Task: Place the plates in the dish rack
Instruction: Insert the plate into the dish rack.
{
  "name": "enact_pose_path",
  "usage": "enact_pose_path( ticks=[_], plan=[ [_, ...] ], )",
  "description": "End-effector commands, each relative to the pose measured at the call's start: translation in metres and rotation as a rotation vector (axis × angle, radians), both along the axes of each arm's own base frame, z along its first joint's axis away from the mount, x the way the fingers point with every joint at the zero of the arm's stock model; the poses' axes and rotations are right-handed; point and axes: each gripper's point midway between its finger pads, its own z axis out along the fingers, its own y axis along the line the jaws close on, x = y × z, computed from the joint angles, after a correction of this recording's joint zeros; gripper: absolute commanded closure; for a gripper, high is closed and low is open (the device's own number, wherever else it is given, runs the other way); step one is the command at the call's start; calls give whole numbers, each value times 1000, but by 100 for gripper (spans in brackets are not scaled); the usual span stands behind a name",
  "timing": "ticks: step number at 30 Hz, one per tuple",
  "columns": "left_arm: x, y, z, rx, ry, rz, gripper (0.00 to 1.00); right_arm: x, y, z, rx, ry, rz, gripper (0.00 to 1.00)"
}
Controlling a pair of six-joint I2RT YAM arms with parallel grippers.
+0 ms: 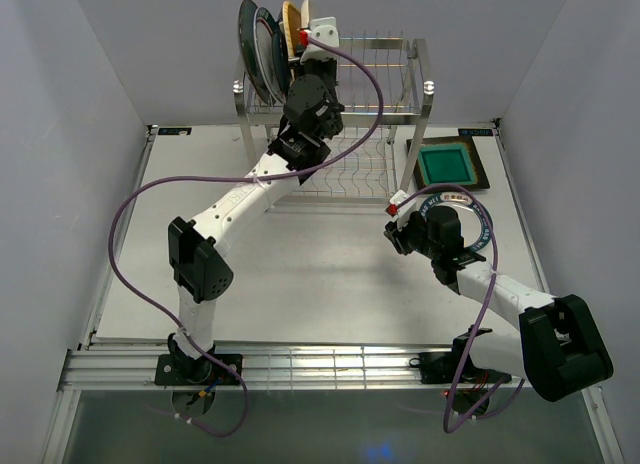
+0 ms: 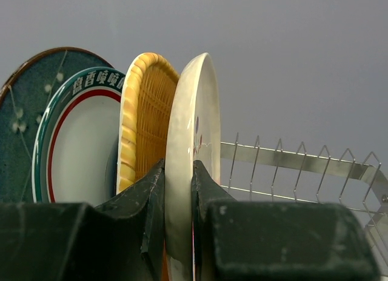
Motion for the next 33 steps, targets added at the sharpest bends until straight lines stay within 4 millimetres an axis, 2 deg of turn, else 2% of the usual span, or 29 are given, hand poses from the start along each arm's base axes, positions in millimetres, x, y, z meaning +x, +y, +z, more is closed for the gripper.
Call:
enact_pose_path(
  ticks=[1, 3, 9, 15, 16, 17, 19, 20, 27, 31, 33],
  plan=[
    [-22, 32, 62, -176, -113, -95, 86, 8, 5, 17, 30, -25, 4, 63],
    [-17, 29, 58, -174, -90, -144, 87, 8, 5, 18, 30, -27, 6, 63],
    [-14, 31, 53, -168, -79, -135, 85, 8, 5, 18, 31, -25, 9, 63],
    [-13, 32, 51, -169, -77, -131, 66, 7, 6, 17, 33, -20, 12, 63],
    [-14, 32, 52, -172, -78, -130, 61, 7, 5, 16, 32, -17, 12, 63],
    [-15, 34, 54, -172, -80, -130, 52, 8, 6, 17, 32, -19, 14, 63],
    [-17, 35, 56, -174, -83, -128, 46, 8, 6, 16, 31, -16, 14, 63],
    [-18, 36, 57, -172, -83, -129, 39, 8, 6, 16, 32, -15, 14, 63],
    [-37, 44, 71, -197, -102, -152, 24, 9, 5, 17, 32, -17, 9, 63],
    [-61, 51, 80, -225, -110, -160, 19, 10, 5, 17, 34, -15, 10, 63],
    [-73, 50, 79, -233, -98, -157, 18, 10, 4, 15, 32, -5, 6, 63]
  ],
)
